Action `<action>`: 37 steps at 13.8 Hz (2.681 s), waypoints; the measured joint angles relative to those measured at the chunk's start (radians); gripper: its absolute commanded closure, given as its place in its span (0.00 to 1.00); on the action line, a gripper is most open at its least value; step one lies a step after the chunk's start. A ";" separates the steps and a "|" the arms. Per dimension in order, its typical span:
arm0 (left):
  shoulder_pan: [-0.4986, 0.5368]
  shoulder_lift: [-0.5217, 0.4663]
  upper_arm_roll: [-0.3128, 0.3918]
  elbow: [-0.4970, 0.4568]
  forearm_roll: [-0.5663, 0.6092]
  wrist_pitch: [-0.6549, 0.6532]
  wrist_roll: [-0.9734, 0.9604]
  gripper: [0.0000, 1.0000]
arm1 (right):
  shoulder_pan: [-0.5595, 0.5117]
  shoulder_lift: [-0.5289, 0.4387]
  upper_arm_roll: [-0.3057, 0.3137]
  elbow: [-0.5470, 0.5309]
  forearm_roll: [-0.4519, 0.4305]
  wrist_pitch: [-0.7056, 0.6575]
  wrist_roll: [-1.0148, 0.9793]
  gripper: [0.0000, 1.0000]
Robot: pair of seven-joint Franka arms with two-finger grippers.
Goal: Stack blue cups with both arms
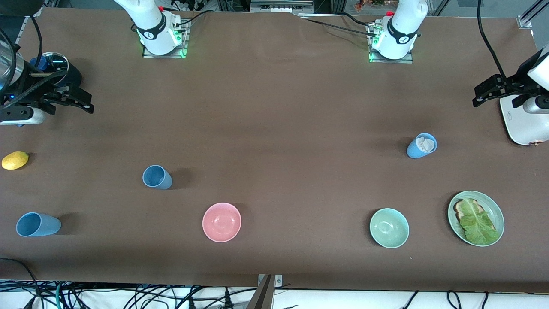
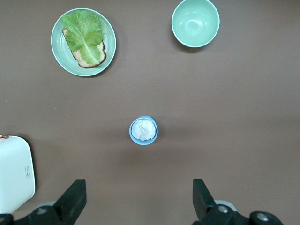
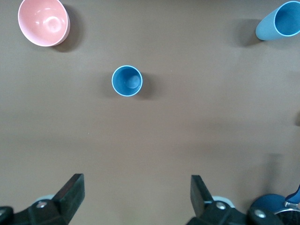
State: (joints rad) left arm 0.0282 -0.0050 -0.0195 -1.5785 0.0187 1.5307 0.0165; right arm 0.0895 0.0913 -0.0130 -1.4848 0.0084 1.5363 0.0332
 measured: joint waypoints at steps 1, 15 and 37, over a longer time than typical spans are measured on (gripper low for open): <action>0.000 0.000 0.000 0.000 0.000 0.000 0.000 0.00 | 0.000 0.000 0.000 0.000 0.000 0.000 0.000 0.00; 0.001 0.000 0.001 0.000 0.000 0.000 0.000 0.00 | 0.000 0.000 0.000 0.000 -0.001 -0.002 0.000 0.00; 0.043 0.196 0.008 -0.007 0.001 0.005 0.195 0.00 | 0.000 0.005 0.001 0.000 0.000 -0.003 -0.045 0.00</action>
State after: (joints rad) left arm 0.0711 0.1913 -0.0110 -1.5852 0.0195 1.5357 0.2118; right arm 0.0898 0.0961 -0.0116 -1.4852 0.0079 1.5331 -0.0122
